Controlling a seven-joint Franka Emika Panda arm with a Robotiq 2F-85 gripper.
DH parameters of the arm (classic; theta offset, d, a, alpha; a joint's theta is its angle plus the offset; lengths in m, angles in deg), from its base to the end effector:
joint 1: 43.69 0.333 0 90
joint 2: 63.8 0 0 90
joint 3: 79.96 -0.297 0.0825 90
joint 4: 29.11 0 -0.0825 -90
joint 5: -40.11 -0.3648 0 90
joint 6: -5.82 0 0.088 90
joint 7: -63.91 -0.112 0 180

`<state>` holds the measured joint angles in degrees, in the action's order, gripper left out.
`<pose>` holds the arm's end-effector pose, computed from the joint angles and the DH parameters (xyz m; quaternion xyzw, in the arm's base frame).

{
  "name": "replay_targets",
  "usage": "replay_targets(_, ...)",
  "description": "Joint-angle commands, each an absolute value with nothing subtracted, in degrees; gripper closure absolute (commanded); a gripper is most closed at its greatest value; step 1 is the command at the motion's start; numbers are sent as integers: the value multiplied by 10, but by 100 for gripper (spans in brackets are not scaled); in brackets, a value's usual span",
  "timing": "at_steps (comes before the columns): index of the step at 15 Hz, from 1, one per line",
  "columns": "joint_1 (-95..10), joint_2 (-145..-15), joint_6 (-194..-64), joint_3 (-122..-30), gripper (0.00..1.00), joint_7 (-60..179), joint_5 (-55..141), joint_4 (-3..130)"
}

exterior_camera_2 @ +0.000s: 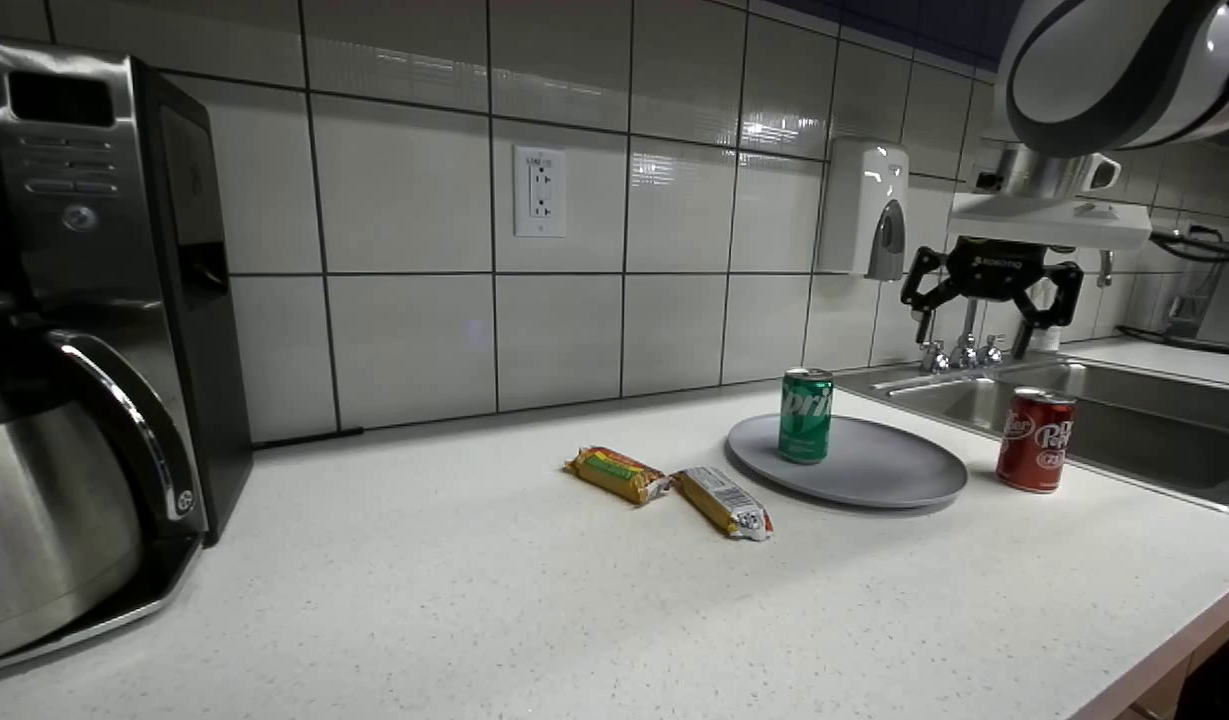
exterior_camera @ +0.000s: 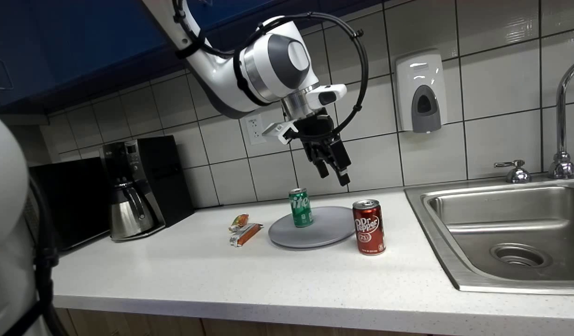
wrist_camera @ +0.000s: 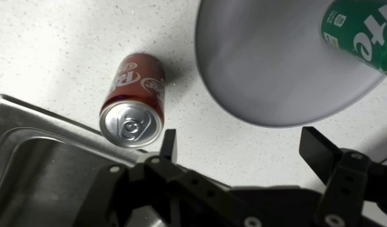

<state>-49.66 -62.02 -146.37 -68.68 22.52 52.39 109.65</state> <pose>0.4756 -0.1420 0.3363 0.9020 -0.4070 0.1410 0.0301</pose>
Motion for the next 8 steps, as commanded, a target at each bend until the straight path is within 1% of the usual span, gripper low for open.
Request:
replay_targets(1,-524,-583,-1437,-695,0,179,551,1123)
replay_targets(8,-558,-560,-1420,-697,0,142,555,1151)
